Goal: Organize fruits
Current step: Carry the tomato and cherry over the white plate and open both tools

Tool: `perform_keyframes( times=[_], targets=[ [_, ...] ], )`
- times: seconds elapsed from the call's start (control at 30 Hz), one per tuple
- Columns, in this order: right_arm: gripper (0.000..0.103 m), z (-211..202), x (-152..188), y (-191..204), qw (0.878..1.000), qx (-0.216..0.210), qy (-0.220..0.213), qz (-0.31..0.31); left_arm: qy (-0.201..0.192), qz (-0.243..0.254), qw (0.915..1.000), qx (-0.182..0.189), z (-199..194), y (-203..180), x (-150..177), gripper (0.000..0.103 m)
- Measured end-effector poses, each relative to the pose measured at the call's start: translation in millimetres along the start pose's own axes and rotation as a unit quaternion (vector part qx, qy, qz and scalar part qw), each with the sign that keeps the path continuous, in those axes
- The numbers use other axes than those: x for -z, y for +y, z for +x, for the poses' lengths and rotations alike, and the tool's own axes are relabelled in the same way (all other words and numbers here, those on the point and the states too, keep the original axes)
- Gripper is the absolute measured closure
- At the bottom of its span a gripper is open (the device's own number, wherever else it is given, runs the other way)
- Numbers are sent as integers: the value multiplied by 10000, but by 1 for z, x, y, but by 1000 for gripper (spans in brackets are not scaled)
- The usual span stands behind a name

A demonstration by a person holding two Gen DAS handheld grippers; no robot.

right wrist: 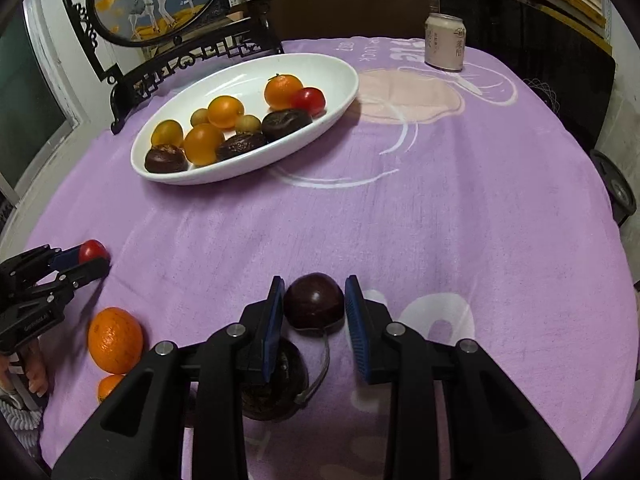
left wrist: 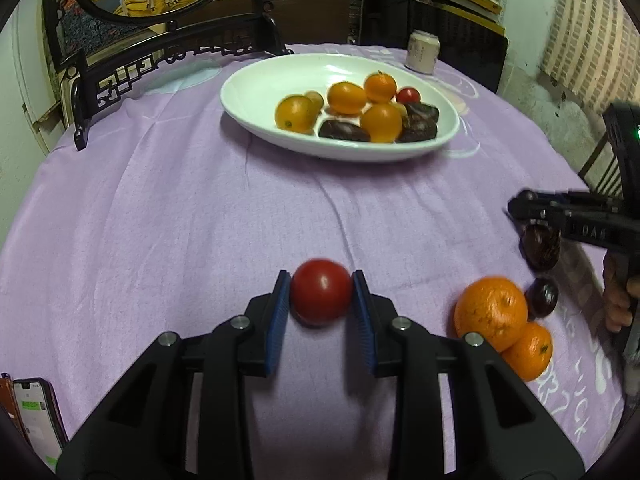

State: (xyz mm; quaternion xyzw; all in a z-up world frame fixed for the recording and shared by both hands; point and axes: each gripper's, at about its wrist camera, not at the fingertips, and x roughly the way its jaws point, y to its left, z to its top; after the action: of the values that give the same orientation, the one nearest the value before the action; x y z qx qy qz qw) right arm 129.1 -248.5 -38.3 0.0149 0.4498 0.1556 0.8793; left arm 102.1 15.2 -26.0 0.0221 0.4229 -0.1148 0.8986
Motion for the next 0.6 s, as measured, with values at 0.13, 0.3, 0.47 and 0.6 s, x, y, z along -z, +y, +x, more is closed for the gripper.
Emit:
perform_keyframes(
  times=[0.13,0.3,0.47,0.6],
  targets=[
    [74,-19,-12,-8,9984,-299,-332,334,-269,-208,9994,-18,-12,8,-28,72],
    [74,-46,-50,-5,9932,-720,-740,544,-747,-305,9967,-27,-21,10,-84,72],
    [74,-41,-74,12,9912,-934,-836,434,-604,-591,9962,202,-13,24,-87,72],
    [74,-32,-64,17,9924,-983,-680,273,-473,-437,9977,222,-30,30,-43,59]
  ],
)
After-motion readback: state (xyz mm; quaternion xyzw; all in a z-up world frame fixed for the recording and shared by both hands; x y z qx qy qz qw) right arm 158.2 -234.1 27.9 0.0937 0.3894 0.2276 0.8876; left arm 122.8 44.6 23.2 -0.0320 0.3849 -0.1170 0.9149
